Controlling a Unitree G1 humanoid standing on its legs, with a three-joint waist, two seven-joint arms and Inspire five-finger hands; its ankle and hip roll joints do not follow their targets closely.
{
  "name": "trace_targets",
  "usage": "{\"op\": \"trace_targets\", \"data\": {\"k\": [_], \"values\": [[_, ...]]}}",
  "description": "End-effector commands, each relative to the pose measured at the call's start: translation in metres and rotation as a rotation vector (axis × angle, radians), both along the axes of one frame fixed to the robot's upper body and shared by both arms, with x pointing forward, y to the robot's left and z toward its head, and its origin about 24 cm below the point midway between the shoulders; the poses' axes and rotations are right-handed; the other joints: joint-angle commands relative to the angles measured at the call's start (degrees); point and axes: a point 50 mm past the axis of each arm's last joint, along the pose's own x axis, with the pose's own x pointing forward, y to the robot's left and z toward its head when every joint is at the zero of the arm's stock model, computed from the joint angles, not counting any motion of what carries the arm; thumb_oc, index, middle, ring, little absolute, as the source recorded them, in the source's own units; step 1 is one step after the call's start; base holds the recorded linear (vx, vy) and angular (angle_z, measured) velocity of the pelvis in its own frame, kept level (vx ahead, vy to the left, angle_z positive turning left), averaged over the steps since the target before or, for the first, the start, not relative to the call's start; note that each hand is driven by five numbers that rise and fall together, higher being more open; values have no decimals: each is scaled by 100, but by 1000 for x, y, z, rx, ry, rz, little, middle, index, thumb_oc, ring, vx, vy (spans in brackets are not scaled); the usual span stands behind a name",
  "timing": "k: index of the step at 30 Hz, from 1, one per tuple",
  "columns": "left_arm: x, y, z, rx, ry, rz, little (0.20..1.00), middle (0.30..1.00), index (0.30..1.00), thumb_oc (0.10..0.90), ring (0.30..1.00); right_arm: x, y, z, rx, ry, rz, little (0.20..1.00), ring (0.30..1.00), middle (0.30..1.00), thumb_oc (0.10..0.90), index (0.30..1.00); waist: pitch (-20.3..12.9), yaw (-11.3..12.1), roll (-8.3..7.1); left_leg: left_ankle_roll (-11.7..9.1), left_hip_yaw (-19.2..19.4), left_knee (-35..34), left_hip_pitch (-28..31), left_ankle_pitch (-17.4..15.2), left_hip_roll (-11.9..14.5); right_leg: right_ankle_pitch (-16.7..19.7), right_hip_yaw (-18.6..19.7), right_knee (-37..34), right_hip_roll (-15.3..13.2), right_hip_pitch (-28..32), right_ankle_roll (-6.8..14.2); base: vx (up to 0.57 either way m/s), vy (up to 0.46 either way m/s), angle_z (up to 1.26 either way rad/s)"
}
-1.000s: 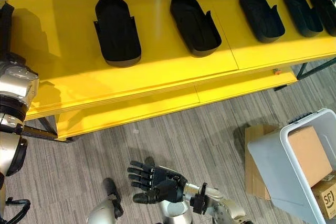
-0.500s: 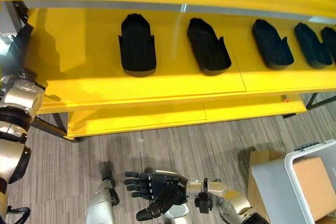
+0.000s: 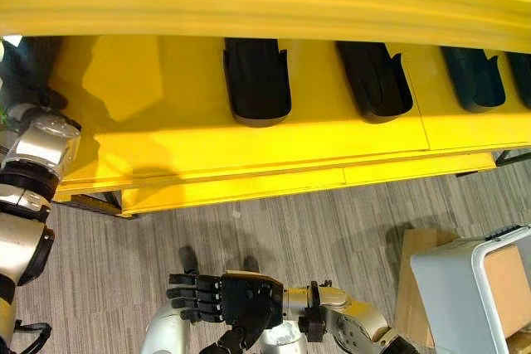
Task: Move parts from the plastic box to the shelf.
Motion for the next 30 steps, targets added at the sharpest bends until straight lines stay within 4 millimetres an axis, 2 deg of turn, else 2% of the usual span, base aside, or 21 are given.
{"op": "trace_targets", "data": {"k": [1, 9, 14, 19, 26, 30], "values": [[-6, 2, 67, 160, -191, 36, 300, 300, 300, 400, 300, -11, 7, 9, 177, 10, 45, 1000, 1000, 1000, 900, 1000, -393, -101, -160, -118, -139, 496, -82, -632, 201, 60, 60, 294, 59, -301, 189, 32, -15, 5], [0, -12, 79, 178, -209, -2, 300, 300, 300, 400, 300, -18, 8, 3, 199, 16, 55, 1000, 1000, 1000, 900, 1000, -343, -218, -217, -41, -38, 448, -9, -733, 171, 113, 126, 367, 94, -525, 216, 12, -31, -4], [17, -54, 74, 91, -239, -170, 300, 300, 300, 400, 300, -23, 11, -2, 203, 4, 78, 1000, 1000, 1000, 900, 1000, -266, -313, -235, -16, 30, 411, 49, -739, 225, 53, 74, 586, 175, -713, 166, -51, -87, -9], [23, -79, 71, 70, -241, -209, 300, 300, 300, 400, 300, -24, 14, -3, 214, 1, 85, 1000, 1000, 1000, 900, 1000, -238, -341, -229, -10, 21, 322, 103, -701, 265, 6, 17, 681, 224, -771, 124, -44, -66, 0], [24, -84, 68, -79, -292, -193, 300, 300, 300, 400, 300, -25, 13, -7, 208, -3, 71, 1000, 1000, 1000, 900, 1000, -156, -412, -190, -58, -4, 304, 78, -642, 351, -102, -42, 914, 328, -967, 42, -59, -60, -5], [24, -79, 63, -162, -307, -175, 300, 300, 300, 400, 300, -24, 12, -6, 199, -14, 69, 1000, 1000, 1000, 900, 1000, -129, -445, -184, -93, -17, 353, 53, -627, 418, -171, -57, 1039, 392, -1052, -11, -45, -46, -9]]}}
